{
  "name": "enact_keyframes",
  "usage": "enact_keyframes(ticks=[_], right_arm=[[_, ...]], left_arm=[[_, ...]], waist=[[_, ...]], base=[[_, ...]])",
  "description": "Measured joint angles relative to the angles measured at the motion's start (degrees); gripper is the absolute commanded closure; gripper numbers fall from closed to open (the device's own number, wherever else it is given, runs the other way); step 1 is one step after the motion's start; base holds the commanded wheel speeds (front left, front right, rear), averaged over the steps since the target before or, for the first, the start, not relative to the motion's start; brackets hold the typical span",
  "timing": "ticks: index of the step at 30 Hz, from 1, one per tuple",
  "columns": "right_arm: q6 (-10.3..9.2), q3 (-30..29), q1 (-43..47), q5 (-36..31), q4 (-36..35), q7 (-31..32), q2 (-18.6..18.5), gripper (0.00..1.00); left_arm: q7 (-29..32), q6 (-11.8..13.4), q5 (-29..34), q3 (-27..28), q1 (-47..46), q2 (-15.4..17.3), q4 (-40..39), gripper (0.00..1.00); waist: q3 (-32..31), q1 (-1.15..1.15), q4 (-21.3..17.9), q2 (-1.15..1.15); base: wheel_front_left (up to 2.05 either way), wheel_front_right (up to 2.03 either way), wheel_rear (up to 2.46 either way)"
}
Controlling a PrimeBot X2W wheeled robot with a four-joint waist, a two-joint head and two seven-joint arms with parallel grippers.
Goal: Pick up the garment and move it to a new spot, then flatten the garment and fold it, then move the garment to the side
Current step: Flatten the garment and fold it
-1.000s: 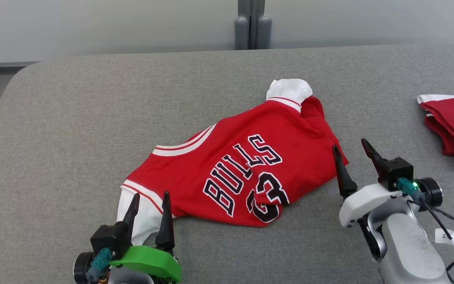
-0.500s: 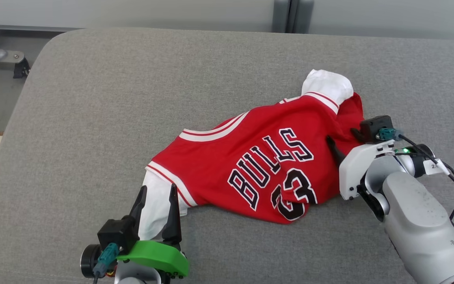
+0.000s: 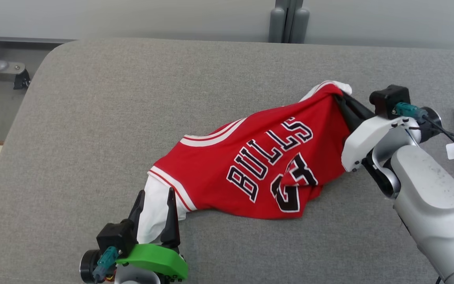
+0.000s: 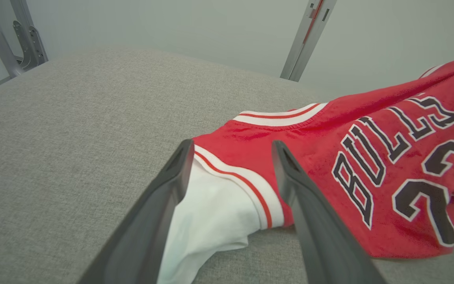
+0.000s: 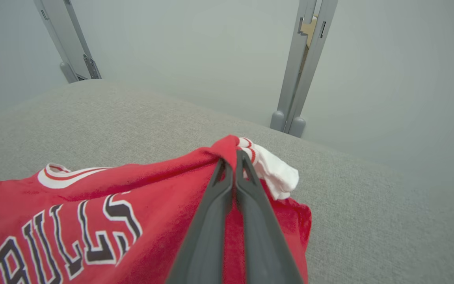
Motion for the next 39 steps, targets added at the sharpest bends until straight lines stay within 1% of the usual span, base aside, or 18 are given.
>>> enact_keyframes(ticks=[4, 7, 10, 12, 14, 15, 17, 20, 22, 26, 28, 29, 30, 32, 35, 37, 39], right_arm=[[0.00, -1.5, -0.7, -0.8, -5.7, -2.3, -0.4, 1.00], [0.00, -3.0, -0.8, -2.1, -10.4, -2.6, -0.5, 1.00], [0.00, -3.9, -1.1, -4.0, -15.3, -1.5, 0.0, 1.00], [0.00, -4.0, -1.8, -4.8, -17.3, -0.2, 0.5, 1.00], [0.00, -3.2, -3.5, -6.2, -17.9, 1.6, 0.6, 1.00], [0.00, -1.7, -6.3, -6.8, -17.0, 3.4, 0.6, 1.00], [0.00, 0.3, -9.3, -7.8, -14.5, 4.8, 0.5, 1.00], [0.00, 3.0, -13.7, -8.3, -8.7, 6.3, 0.5, 1.00], [0.00, 3.9, -16.6, -8.4, -4.2, 6.6, 0.9, 1.00], [0.00, 4.3, -21.7, -10.0, 6.5, 5.9, 2.2, 1.00], [0.01, 3.2, -23.6, -11.9, 11.4, 3.6, 3.1, 1.00], [0.00, 2.6, -24.4, -12.8, 13.4, 2.8, 3.5, 0.66], [0.00, 2.2, -25.3, -13.6, 15.6, 2.1, 4.1, 0.00], [0.00, 1.1, -26.7, -14.8, 19.0, -0.3, 5.7, 0.00], [0.00, 1.2, -28.3, -15.9, 22.2, -3.4, 8.1, 0.00], [0.01, 1.6, -29.1, -16.0, 23.5, -5.3, 9.5, 0.00], [0.00, 1.7, -29.9, -15.7, 24.2, -6.9, 10.2, 0.00]], left_arm=[[0.0, 0.2, 0.0, 0.0, 0.9, 0.0, 0.0, 0.00], [0.0, 0.4, 0.0, -0.1, 1.5, 0.1, -0.2, 0.00], [-0.1, 0.5, -0.3, 0.0, 1.9, 0.1, -0.7, 0.00], [-0.1, 0.5, -0.4, 0.0, 2.1, 0.2, -1.0, 0.00], [-0.1, 0.5, -0.4, -0.2, 2.1, 0.2, -1.3, 0.00], [-0.1, 0.5, -0.4, -0.7, 2.1, 0.2, -1.5, 0.00], [-0.1, 0.4, -0.4, -1.2, 2.0, 0.1, -1.5, 0.00], [-0.1, 0.1, -0.9, -2.2, 1.2, 0.0, -1.3, 0.00], [-0.2, -0.1, -1.0, -2.8, 0.6, -0.1, -1.2, 0.00], [-0.3, -0.1, -1.8, -3.7, -0.6, -0.2, -0.8, 0.00], [-0.3, 0.0, -2.0, -4.0, -1.2, -0.2, -0.8, 0.00], [-0.3, 0.0, -2.1, -4.1, -1.4, -0.2, -0.9, 0.00], [-0.3, 0.0, -2.3, -4.1, -1.7, -0.3, -1.1, 0.00], [-0.3, 0.1, -2.6, -4.1, -1.8, -0.3, -1.5, 0.00], [-0.3, 0.6, -3.0, -4.1, -2.1, -0.3, -1.9, 0.00], [-0.3, 0.7, -3.1, -4.1, -2.1, -0.3, -1.9, 0.00], [-0.3, 0.8, -3.1, -3.9, -2.4, -0.3, -1.9, 0.00]], waist=[[-1.4, 0.00, -0.5, 0.00], [-2.4, 0.00, -0.8, 0.00], [-3.2, 0.00, -0.8, 0.00], [-3.4, 0.00, -0.6, 0.00], [-3.4, 0.00, -0.2, 0.00], [-3.2, 0.00, 0.4, 0.00], [-2.8, 0.00, 1.3, 0.00], [-2.1, 0.00, 2.9, 0.00], [-1.5, 0.00, 4.1, 0.00], [0.1, 0.00, 6.9, 0.00], [1.1, 0.00, 8.2, 0.00], [1.6, 0.00, 8.7, 0.00], [2.2, 0.00, 9.3, 0.00], [3.6, 0.00, 10.2, 0.00], [5.3, 0.00, 11.0, 0.00], [6.2, 0.00, 11.1, 0.00], [6.6, 0.00, 10.5, 0.00]], base=[[0.00, 0.00, 0.00], [0.00, 0.00, 0.00], [0.00, 0.00, 0.00], [0.00, 0.00, 0.00], [0.00, 0.00, 0.00], [0.00, 0.00, 0.00], [0.00, 0.00, 0.00], [0.00, 0.00, 0.00], [0.00, 0.00, 0.00], [0.00, 0.00, 0.00], [0.00, 0.00, 0.00], [0.00, 0.00, 0.00], [0.00, 0.00, 0.00], [0.00, 0.00, 0.00], [0.00, 0.00, 0.00], [0.00, 0.00, 0.00], [0.00, 0.00, 0.00]])
